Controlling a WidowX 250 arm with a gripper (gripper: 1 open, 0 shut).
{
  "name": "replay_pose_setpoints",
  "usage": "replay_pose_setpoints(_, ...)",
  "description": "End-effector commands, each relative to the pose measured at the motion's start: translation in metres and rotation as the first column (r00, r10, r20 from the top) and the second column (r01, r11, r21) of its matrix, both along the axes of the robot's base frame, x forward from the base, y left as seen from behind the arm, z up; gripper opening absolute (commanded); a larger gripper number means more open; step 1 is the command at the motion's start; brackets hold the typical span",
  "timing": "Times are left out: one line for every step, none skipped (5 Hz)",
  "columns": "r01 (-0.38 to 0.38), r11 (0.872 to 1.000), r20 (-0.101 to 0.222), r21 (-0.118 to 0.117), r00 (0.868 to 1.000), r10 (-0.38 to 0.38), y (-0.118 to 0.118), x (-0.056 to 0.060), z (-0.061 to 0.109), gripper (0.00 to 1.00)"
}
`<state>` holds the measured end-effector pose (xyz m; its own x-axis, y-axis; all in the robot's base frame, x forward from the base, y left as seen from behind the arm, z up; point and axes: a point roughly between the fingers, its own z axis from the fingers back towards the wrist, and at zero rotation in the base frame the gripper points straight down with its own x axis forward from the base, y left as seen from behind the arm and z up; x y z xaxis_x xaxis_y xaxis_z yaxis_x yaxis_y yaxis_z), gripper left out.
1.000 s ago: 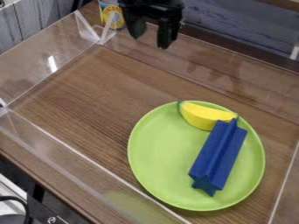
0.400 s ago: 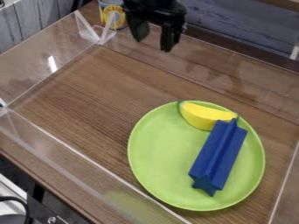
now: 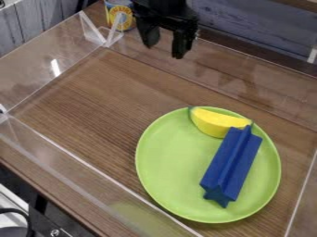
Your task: Put the banana in the green plate
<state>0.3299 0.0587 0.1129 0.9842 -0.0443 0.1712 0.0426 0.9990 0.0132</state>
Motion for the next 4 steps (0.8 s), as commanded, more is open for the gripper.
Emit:
replay_pose_setpoints(0.012,1.0,0.065,0.018,0.998,-0.014,0.0005,0.0106,0.0164,1.0)
replay_pose_setpoints(0.015,1.0,0.069,0.017,0.997,-0.016,0.0008,0.0107,0.0167,1.0)
replay_pose_setpoints(0.017,1.0,0.073,0.015,0.997,-0.018,0.0011,0.0107,0.0168,1.0)
replay_pose_setpoints(0.018,1.0,0.075,0.013,0.997,-0.019,0.0012,0.0095,0.017,1.0)
